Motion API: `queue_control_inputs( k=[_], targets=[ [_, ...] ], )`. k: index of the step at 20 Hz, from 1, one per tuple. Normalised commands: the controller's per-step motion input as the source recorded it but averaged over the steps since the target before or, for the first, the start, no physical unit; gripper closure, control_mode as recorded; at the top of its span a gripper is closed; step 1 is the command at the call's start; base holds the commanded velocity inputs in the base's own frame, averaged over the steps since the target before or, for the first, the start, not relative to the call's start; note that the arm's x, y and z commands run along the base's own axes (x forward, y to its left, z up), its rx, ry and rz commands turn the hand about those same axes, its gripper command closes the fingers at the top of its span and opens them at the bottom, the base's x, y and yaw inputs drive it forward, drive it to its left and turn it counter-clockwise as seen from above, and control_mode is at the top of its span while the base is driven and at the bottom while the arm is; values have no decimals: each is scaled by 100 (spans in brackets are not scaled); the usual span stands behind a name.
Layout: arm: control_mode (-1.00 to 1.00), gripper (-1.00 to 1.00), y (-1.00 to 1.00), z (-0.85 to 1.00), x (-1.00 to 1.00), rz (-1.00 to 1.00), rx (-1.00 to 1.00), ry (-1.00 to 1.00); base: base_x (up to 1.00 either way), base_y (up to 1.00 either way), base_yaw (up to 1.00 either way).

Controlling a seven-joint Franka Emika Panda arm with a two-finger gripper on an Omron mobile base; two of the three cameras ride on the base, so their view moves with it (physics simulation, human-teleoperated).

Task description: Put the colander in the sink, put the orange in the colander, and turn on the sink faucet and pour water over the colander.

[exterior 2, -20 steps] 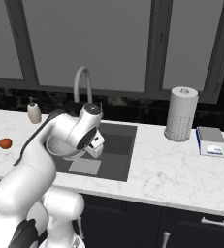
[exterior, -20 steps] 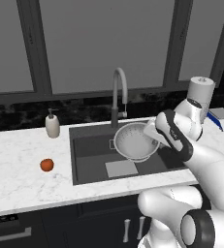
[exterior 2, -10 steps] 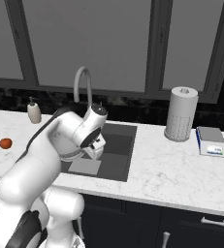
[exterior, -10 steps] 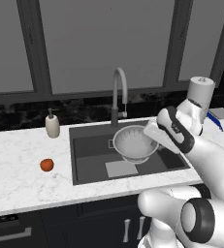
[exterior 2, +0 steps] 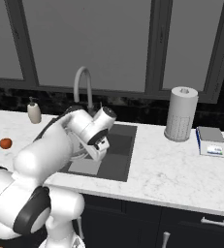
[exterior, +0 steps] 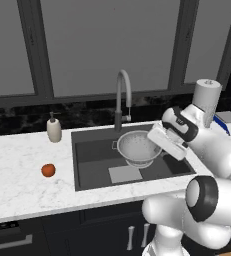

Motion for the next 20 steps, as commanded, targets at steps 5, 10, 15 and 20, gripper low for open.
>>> queue_control_inputs(
  k=[5, 10, 15, 20],
  targets=[
    [-100, 100, 0, -38, 16, 0, 1, 5, 0, 0, 0],
    [-100, 100, 0, -31, 13, 0, 3, 11, 0, 0, 0],
    [-100, 100, 0, -30, 23, 0, 2, 6, 0, 0, 0],
    [-100, 100, 0, -33, 27, 0, 0, 1, 0, 0, 0]
  ],
)
